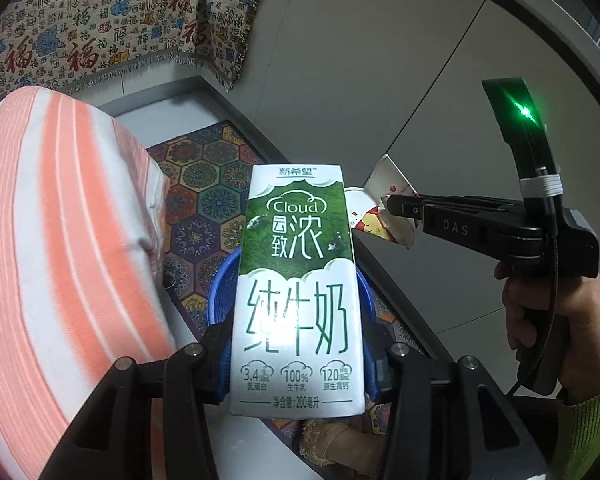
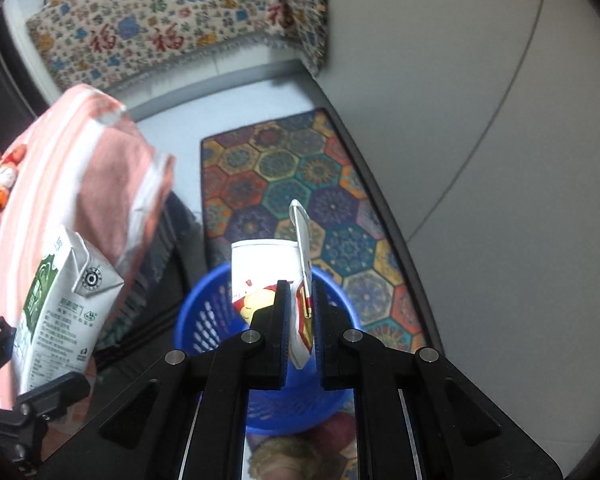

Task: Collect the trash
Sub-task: 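Open the left tool over the basket while the right tool releases the cup into it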

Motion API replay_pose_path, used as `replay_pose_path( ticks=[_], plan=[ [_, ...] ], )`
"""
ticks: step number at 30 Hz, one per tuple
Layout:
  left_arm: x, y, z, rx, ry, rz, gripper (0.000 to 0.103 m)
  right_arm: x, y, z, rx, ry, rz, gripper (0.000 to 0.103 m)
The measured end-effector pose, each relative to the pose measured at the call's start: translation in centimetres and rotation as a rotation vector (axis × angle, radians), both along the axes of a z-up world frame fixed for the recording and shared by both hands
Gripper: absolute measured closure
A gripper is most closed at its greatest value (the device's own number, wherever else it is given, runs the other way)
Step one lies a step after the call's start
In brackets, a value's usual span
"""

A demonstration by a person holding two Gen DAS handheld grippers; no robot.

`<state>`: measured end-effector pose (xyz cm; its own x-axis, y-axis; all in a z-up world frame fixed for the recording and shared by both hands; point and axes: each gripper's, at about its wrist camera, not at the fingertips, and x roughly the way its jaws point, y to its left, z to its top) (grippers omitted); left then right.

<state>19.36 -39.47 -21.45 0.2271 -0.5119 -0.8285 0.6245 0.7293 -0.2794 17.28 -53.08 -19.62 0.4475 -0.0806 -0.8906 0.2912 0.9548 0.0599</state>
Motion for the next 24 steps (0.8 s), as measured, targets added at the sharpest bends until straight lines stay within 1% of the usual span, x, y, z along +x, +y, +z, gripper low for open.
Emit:
replay_pose_path(
  ticks=[4,12,14,15,16,17,18,20,22,24],
  plan=[
    [1.1,-1.2,-1.1,0.005,0.015,0.005,0.054,-0.2,-0.5,-0.1,0.011,0.008,-0.012,0.094],
    [0.6,-3.0,-2.9,0.019,0.036,0.005,0.053,-0.5,-1.3,-0.4,0.043,0.014,-0.029,0.093],
    [0.8,-3.5,-3.4,0.026,0.030,0.016,0.050,-0.4,-1.4,-0.4,0.056,0.010,-0.030,0.092],
    [1.1,-3.8,-3.8,0.027,0.033,0.025,0.047,-0.3,-1.5,-0.5,0.061,0.007,-0.033,0.091],
    [1.3,-4.0,-4.1,0.025,0.043,0.031,0.041,-0.2,-1.5,-0.5,0.066,0.003,-0.038,0.091],
    [1.5,-4.2,-4.4,0.020,0.052,0.036,0.041,-0.2,-1.6,-0.4,0.071,0.000,-0.041,0.086],
    [1.6,-4.2,-4.6,0.013,0.062,0.042,0.041,-0.3,-1.6,-0.3,0.074,-0.005,-0.044,0.077],
    [2.0,-4.2,-4.6,0.003,0.074,0.058,0.041,-0.4,-1.7,-0.1,0.071,-0.015,-0.053,0.070],
    [1.7,-3.8,-4.0,-0.013,0.059,0.062,0.041,-0.5,-1.7,0.3,0.063,-0.028,-0.057,0.070],
    [1.0,-3.3,-2.8,-0.019,0.026,0.058,0.041,-0.4,-1.6,0.9,0.050,-0.048,-0.061,0.065]
  ],
)
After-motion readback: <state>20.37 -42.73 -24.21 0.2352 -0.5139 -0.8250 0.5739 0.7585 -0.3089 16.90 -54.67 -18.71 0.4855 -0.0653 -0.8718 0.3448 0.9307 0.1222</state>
